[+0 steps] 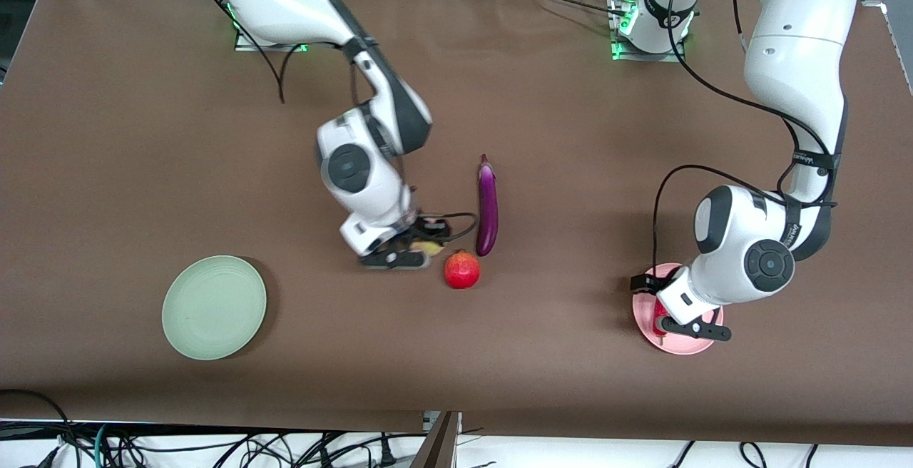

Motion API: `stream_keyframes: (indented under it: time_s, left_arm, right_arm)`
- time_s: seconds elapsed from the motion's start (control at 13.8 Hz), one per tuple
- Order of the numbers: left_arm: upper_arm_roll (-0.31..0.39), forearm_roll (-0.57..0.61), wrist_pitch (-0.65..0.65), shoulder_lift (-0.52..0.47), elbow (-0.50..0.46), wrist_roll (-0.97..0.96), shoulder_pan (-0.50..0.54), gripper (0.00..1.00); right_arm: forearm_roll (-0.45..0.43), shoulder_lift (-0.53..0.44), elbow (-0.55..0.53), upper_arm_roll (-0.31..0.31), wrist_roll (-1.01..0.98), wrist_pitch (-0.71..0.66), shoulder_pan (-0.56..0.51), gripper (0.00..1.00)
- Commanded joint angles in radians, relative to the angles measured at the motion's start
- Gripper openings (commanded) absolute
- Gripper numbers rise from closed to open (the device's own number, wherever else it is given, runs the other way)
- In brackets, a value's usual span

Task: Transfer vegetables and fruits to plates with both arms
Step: 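Release the chili and reach the eggplant while the right gripper carries the peach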

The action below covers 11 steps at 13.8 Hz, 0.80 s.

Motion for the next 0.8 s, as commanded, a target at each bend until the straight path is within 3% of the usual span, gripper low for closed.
stream_keyframes:
  time_s: [0.0,0.22,0.43,0.72]
  left_arm:
    - [-0.048,-0.028,-0.109,-0.057,-0.011,-0.089,-0.009,1.0]
    - [-0.128,-0.026,-0.136,-0.06,-0.032,-0.269,-0.05,1.0]
    - [-0.129,-0.011,-0.13,-0.051,-0.041,-0.493,-0.208,1.0]
    - [-0.123,-0.009,-0.008,-0.019,-0.079,-0.566,-0.355,1.0]
  right_arm:
    - [-0.019,-0.044,0.01,0.019,-0.182,-0.114,-0.123,0.27]
    - [-0.02,-0.06,0.01,0.009,-0.463,-0.214,-0.281,0.27]
    - [-0.064,-0.06,0.004,0.003,-0.716,-0.253,-0.405,0.27]
    - [-0.201,-0.02,0.001,0.003,-0.902,-0.209,-0.513,0.28]
